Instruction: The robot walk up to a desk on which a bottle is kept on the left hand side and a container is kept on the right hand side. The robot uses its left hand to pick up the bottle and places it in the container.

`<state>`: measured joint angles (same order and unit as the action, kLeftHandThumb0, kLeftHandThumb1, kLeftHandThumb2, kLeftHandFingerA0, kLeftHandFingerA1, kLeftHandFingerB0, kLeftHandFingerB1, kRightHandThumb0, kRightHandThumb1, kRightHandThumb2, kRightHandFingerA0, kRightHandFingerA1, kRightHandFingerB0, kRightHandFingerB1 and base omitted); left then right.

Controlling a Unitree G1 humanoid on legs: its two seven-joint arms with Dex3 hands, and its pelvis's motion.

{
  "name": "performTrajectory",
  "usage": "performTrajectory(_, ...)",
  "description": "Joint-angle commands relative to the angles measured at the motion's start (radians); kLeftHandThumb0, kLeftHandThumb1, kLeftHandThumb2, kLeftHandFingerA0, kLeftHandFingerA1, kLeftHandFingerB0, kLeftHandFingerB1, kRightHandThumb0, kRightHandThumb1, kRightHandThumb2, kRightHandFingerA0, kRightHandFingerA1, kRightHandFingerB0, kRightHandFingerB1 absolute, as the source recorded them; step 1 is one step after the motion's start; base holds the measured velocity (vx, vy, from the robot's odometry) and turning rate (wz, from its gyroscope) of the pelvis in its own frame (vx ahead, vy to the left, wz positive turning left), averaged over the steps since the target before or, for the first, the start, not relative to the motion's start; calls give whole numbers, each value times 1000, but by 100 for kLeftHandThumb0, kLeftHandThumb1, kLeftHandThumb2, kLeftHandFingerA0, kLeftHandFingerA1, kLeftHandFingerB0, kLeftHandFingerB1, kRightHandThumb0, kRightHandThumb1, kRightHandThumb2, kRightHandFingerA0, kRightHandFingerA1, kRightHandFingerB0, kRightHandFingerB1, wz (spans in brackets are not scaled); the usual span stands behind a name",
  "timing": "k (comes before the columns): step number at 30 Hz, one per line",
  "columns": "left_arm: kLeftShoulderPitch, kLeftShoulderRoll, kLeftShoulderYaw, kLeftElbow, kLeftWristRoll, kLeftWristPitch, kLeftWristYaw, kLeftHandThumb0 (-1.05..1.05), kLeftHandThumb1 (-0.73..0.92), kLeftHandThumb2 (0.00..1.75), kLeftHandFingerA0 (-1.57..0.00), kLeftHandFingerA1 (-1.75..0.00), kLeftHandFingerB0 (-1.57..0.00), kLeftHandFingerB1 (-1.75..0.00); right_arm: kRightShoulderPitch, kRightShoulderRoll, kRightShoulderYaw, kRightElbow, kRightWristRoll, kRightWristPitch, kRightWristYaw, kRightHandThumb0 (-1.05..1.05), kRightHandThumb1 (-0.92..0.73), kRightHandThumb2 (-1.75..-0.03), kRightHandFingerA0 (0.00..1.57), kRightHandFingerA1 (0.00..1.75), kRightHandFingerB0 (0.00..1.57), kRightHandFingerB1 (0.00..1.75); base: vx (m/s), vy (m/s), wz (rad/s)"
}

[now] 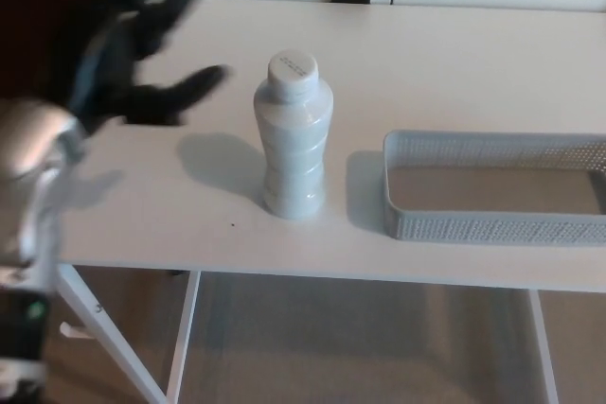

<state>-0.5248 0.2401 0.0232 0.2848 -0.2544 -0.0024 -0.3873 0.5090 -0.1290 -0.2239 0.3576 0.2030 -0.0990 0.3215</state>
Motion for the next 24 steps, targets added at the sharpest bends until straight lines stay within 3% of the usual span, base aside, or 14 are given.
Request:
performTrajectory(1,-138,-69,-132,115,126,195,62,-67,41,78,0,-12,0,-8,-28,-5,-28,-8,13,-21,-18,-59,-49,-55,40,49,39,41,0,0,0)
performTrajectory(4,-130,-62,-121,152,111,193,51,-69,43,74,0,-8,0,0,-35,-6,-24,-26,-1,4,-36,-56,-48,-56,42,48,40,39,0,0,0)
performTrajectory(11,-99,-42,-78,153,71,207,12,-71,44,75,0,-5,0,0,-24,5,-20,-85,7,36,-40,-55,-49,-55,40,51,41,43,0,0,0)
performTrajectory(24,-53,-10,-37,106,69,233,-27,-67,41,72,0,-7,0,0,-91,-11,-28,-10,17,4,-4,-57,-49,-55,38,53,38,44,0,0,0)
